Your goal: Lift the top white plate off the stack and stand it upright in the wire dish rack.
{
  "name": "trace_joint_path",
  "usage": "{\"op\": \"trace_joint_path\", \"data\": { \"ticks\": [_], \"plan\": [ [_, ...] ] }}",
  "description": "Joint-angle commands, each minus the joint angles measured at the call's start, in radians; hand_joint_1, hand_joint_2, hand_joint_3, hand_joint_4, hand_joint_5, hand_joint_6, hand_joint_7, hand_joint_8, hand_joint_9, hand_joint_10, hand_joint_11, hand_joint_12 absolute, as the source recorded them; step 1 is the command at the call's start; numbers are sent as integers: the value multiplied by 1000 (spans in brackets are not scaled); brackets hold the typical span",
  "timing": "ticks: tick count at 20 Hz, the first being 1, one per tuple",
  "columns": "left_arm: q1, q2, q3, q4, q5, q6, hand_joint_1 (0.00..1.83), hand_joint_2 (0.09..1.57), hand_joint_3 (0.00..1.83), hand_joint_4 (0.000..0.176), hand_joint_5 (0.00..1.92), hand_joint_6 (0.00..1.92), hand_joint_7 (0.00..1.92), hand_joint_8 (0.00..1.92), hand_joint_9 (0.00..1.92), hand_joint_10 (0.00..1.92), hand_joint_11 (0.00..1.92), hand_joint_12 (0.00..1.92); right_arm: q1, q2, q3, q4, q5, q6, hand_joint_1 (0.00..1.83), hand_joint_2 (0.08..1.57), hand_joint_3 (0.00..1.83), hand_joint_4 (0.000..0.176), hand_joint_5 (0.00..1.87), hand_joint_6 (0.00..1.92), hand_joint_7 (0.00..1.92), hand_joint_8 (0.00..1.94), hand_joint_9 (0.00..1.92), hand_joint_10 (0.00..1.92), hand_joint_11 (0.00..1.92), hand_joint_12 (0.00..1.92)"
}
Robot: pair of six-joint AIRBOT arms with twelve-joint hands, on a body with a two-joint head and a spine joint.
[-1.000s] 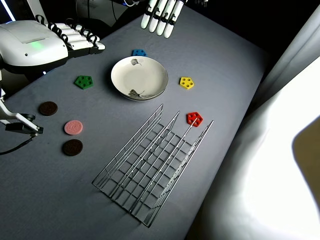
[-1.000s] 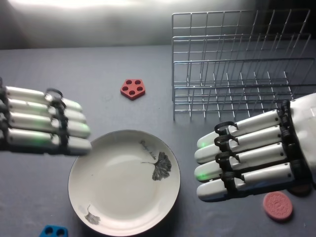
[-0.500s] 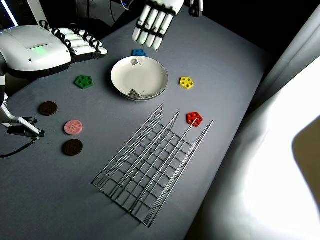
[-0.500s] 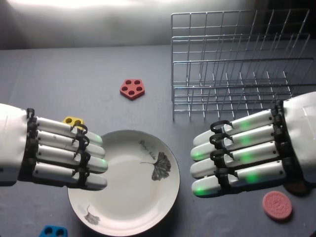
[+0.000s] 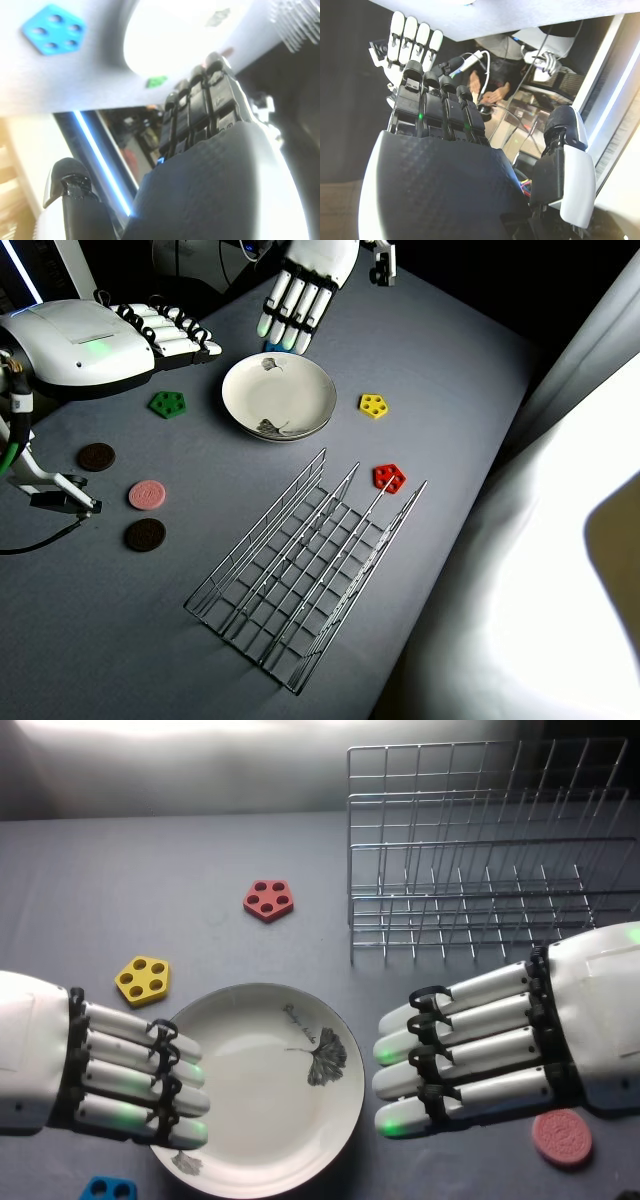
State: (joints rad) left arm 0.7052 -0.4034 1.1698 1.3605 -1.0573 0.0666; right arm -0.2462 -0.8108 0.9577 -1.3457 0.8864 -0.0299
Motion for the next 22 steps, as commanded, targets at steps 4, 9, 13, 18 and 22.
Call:
{"op": "trace_joint_path", "data": {
  "ticks": [4,9,13,18,22],
  "plan": [
    [6,-17,-4,-60,-26,59,264,942,2,0,128,4,134,3,143,4,143,73,10,10,8,115,0,-24,300,1047,4,0,45,1,43,0,54,2,99,65],
    [10,-33,-7,-60,2,79,275,950,4,0,132,3,135,2,136,1,154,72,13,4,31,51,7,-26,316,1053,1,0,35,4,29,2,40,1,83,52],
    [9,-43,-4,-60,30,86,274,942,0,0,146,6,149,5,151,5,165,72,18,-4,29,50,13,-124,317,1052,1,0,36,3,26,1,36,1,83,48],
    [9,-54,-3,-64,74,93,289,940,0,0,145,5,145,4,151,4,159,64,9,-6,42,125,64,-151,301,1057,3,0,43,2,36,2,42,2,95,49],
    [10,-62,-1,-66,100,97,294,939,0,0,118,0,113,0,114,0,113,40,8,-8,43,139,64,-103,288,1062,2,0,32,3,27,1,46,1,98,46]
  ]
}}
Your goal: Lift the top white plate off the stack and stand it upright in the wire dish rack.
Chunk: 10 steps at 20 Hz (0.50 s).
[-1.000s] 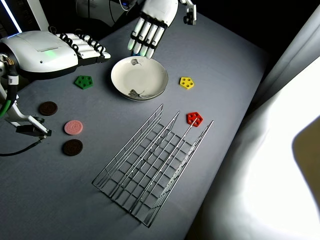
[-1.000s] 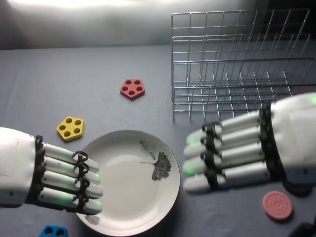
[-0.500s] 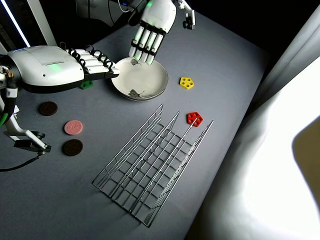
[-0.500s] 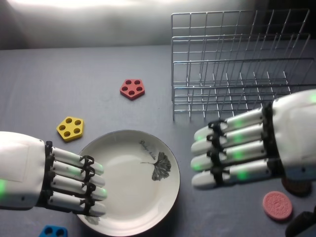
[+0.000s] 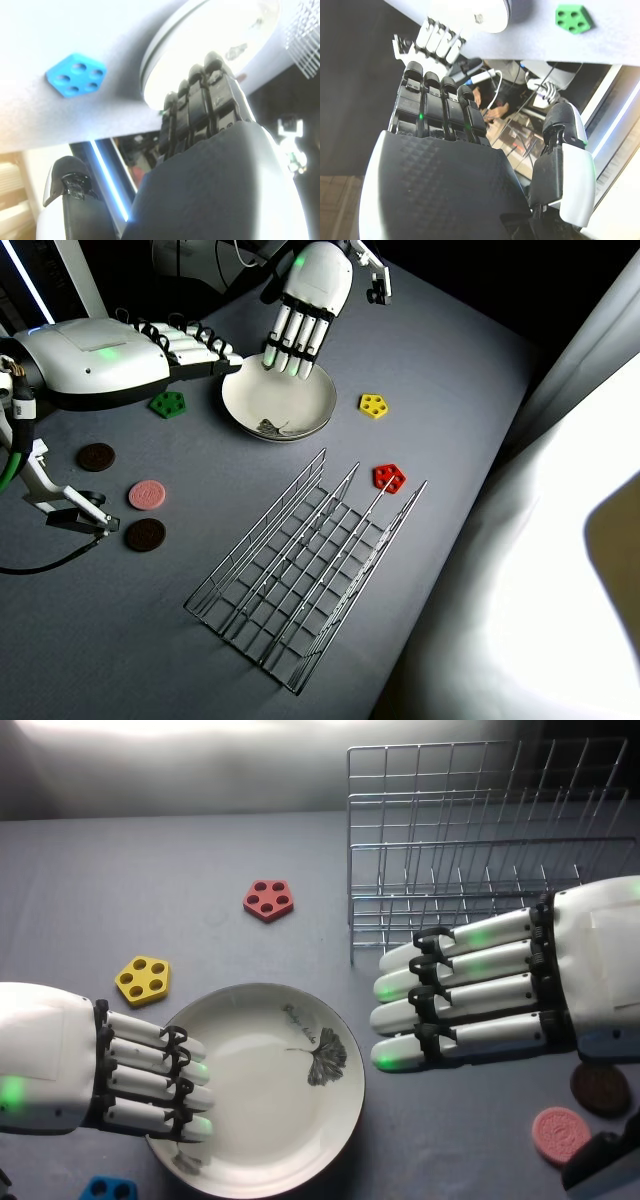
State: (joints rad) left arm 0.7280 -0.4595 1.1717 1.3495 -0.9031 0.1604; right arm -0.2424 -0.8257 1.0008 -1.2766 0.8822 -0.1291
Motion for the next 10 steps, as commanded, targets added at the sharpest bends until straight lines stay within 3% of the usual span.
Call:
{"op": "trace_joint_path", "data": {
  "ticks": [1,10],
  "plan": [
    [-12,-6,-1,-55,-51,3,305,935,0,0,117,0,112,0,110,0,105,36,4,6,-2,57,69,18,284,1059,1,0,33,3,30,2,48,2,100,46],
    [21,-23,25,-51,-28,23,298,929,1,0,127,2,126,2,130,3,138,36,4,11,-8,73,38,50,286,1065,0,0,45,4,36,4,54,5,105,40]
  ]
}}
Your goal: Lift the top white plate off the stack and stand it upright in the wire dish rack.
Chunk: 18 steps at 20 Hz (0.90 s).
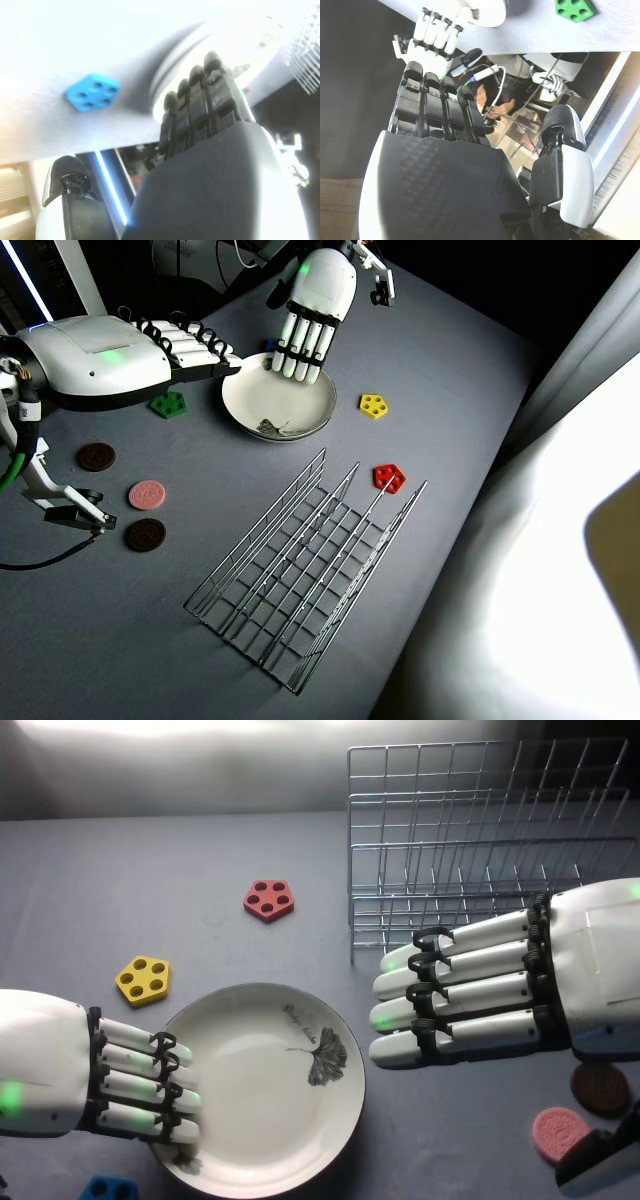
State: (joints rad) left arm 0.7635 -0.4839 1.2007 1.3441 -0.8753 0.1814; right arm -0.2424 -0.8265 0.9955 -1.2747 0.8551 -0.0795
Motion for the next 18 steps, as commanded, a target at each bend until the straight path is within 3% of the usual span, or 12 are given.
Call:
{"op": "trace_joint_path", "data": {
  "ticks": [1,18],
  "plan": [
    [-13,-2,-2,-45,-49,6,304,929,1,0,132,3,131,4,133,3,138,35,4,12,-4,70,65,10,272,1067,0,0,42,2,37,3,56,5,109,41],
    [7,-33,6,-69,-36,20,297,936,3,0,125,4,131,5,153,10,173,41,-8,1,-15,63,56,13,295,1065,0,0,46,4,36,3,50,4,103,28]
  ]
}}
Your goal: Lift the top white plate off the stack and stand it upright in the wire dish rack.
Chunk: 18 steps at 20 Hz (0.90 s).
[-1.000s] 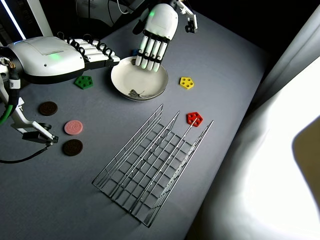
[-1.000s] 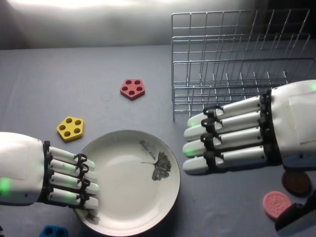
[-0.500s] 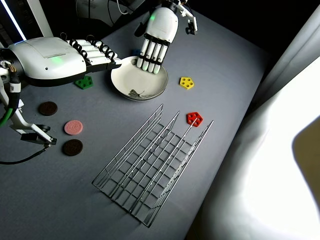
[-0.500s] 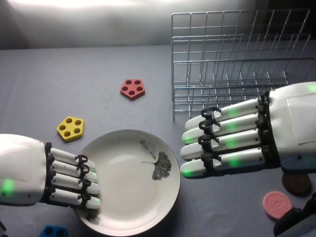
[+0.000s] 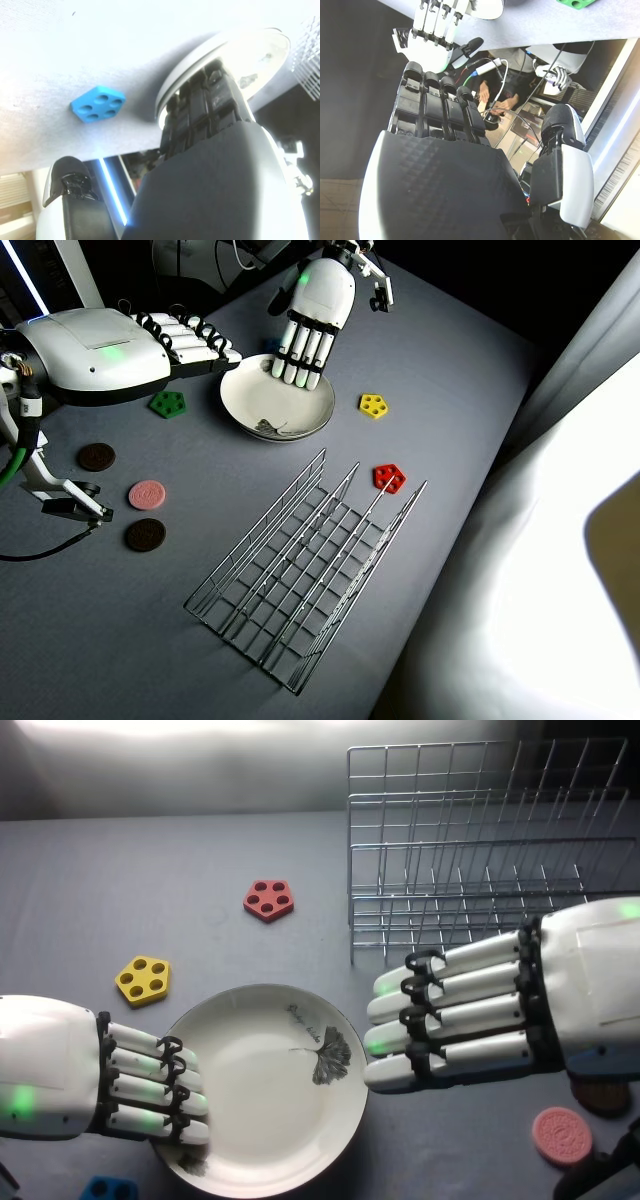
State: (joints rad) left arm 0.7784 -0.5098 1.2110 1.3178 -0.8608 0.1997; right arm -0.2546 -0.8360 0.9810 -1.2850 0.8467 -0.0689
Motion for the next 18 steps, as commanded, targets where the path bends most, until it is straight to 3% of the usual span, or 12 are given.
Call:
{"op": "trace_joint_path", "data": {
  "ticks": [1,8,16,18],
  "plan": [
    [-6,-10,-6,-52,-51,3,297,936,3,0,125,4,131,5,153,10,173,41,4,7,4,74,65,2,295,1065,0,0,46,4,36,3,50,4,103,28],
    [-2,-65,-23,-155,-36,29,293,936,2,0,111,0,117,0,125,2,149,27,-1,-23,39,95,52,-15,295,1063,1,0,43,1,38,0,49,0,108,26],
    [-6,-109,-47,-170,1,37,309,929,0,0,130,6,137,9,146,11,169,33,-4,-62,79,106,44,-30,271,1071,2,0,20,3,24,2,43,5,93,16],
    [-6,-118,-49,-170,6,38,315,926,0,0,126,3,130,4,137,6,157,27,-12,-80,94,108,44,-39,422,1102,10,0,6,1,8,1,37,1,98,18]
  ]
}}
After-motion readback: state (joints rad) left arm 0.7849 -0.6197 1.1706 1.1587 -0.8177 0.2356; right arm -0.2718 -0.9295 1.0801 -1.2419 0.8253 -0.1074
